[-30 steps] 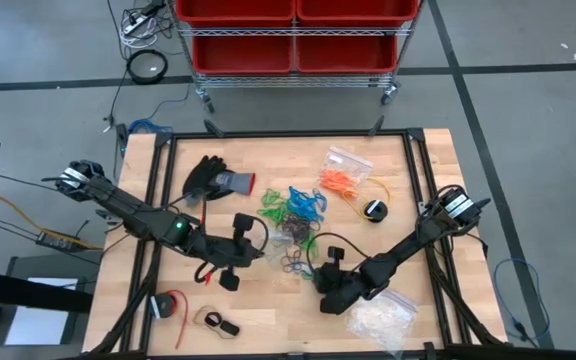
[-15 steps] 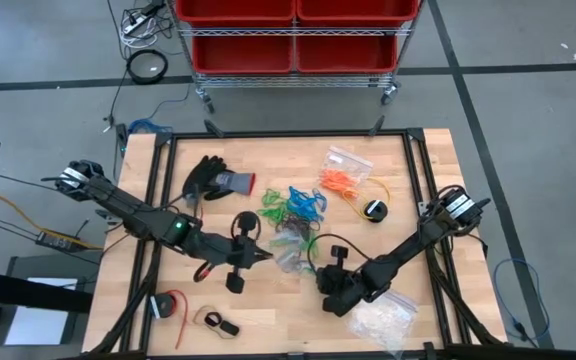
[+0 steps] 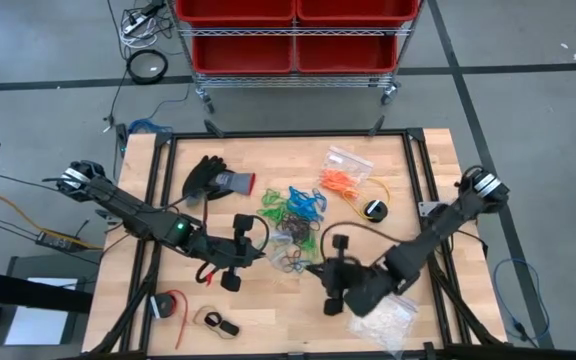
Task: Sort rubber bands
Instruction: Put the green rubber band into the transparent zip bag
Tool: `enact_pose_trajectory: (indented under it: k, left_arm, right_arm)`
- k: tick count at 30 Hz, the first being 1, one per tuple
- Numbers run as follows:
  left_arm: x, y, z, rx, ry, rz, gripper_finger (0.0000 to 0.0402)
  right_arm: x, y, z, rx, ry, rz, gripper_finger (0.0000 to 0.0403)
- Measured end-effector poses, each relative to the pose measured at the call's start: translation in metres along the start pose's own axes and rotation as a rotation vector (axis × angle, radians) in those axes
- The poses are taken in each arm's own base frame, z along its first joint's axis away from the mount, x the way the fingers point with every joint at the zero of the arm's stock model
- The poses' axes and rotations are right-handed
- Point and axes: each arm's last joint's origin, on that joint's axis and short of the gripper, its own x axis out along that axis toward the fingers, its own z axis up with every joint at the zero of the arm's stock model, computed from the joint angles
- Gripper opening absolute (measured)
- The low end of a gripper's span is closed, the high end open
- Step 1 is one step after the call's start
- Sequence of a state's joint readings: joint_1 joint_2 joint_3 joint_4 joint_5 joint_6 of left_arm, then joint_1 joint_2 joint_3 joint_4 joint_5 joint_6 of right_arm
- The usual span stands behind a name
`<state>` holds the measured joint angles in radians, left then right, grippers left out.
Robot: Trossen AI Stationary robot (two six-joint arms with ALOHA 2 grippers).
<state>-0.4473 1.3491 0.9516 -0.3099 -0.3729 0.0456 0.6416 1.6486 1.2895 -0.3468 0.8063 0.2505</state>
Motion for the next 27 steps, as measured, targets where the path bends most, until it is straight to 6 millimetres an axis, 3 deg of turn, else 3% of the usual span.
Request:
enact_pose_trajectory:
  k: [5, 9, 12, 21, 27]
  left_arm:
    - [0.0, 0.0, 0.001, -0.002, -0.007, 0.001, 0.0015]
    - [0.0, 0.0, 0.001, -0.005, -0.011, 0.0, 0.0015]
    - [0.0, 0.0, 0.001, -0.011, -0.012, 0.001, 0.0015]
    - [0.0, 0.0, 0.002, -0.013, -0.018, 0.001, 0.0015]
    - [0.0, 0.0, 0.002, -0.015, -0.022, 0.001, 0.0015]
  right_arm:
    - [0.023, -0.031, 0.031, 0.001, -0.109, 0.004, 0.0]
    - [0.05, -0.062, 0.035, 0.086, -0.093, -0.027, 0.0]
    - [0.066, -0.073, 0.033, 0.133, -0.074, 0.038, 0.0]
    - [0.092, -0.064, 0.023, 0.139, -0.049, 0.218, 0.0]
    - [0.089, -0.055, 0.018, 0.145, -0.01, 0.214, 0.0009]
